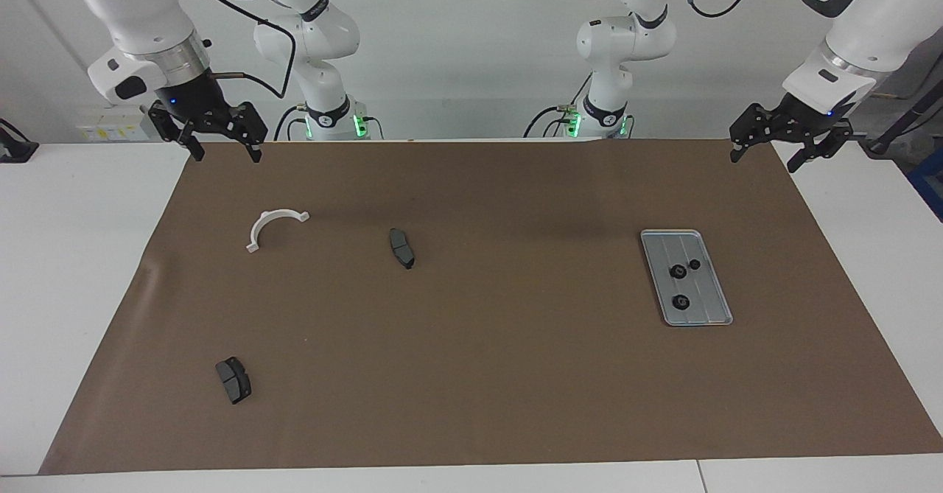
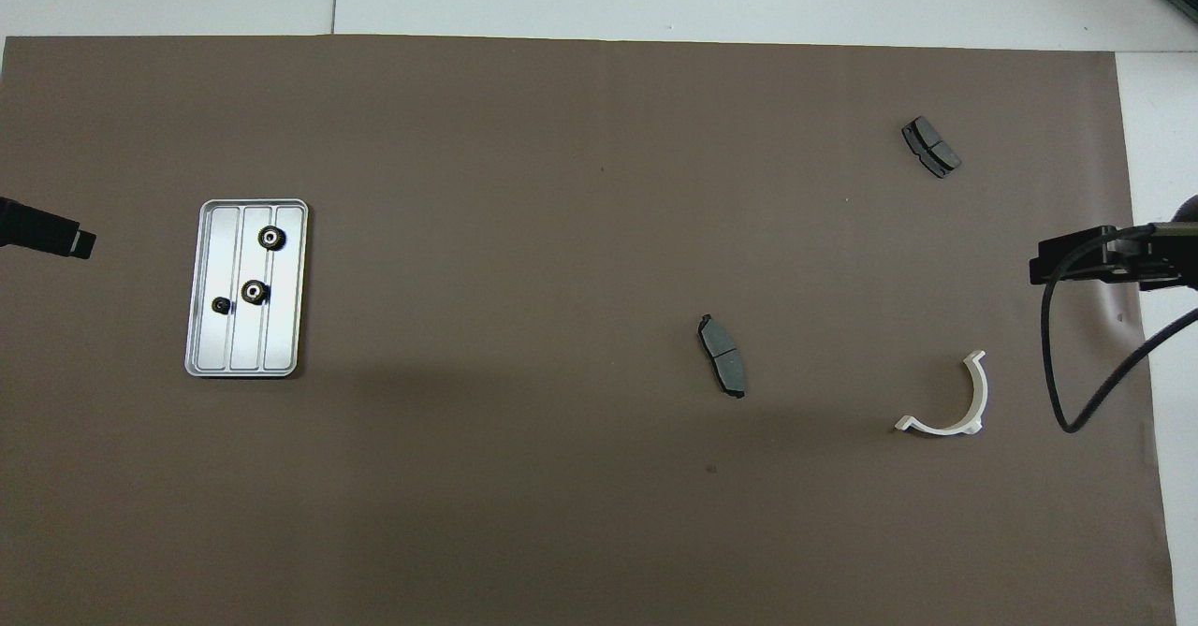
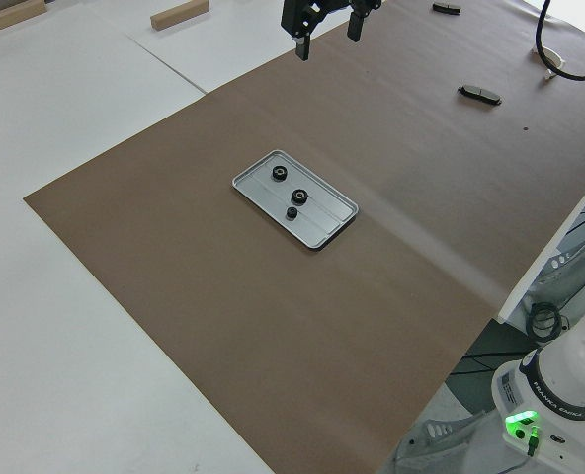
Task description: Pick bearing gear from pile to tray
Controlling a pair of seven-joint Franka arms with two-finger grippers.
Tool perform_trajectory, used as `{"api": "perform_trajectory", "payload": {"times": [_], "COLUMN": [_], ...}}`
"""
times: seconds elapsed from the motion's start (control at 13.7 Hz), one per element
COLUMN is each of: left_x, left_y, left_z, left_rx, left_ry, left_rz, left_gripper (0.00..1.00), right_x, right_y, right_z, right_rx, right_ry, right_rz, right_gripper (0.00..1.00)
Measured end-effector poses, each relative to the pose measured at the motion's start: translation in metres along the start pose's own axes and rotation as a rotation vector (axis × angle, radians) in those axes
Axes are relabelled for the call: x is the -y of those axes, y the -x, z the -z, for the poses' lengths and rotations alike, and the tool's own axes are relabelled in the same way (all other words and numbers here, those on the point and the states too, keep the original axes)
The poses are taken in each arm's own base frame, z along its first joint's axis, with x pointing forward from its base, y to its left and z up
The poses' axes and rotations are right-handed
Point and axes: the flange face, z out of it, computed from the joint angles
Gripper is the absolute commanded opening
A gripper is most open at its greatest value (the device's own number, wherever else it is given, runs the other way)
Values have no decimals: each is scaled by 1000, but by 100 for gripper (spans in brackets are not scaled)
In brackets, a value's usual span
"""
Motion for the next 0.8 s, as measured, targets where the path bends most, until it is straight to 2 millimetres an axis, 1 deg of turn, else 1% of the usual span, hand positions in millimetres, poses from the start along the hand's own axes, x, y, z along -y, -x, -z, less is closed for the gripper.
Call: {"api": "perform_trajectory", "payload": {"times": [0.22, 0.8], "left_x": [0, 0], "left_y": [0, 1], "left_z": [-5, -4], "left_rx": [8, 7], "left_ry": [3, 2], "left_rz": [0, 1], "left_gripper": [100, 100], "right_x": [0, 0], "right_y": [0, 0], "right_z": [0, 0], "right_rx": [0, 0], "right_ry": [0, 0], "right_rz": [0, 0], "right_gripper": [100, 100]}}
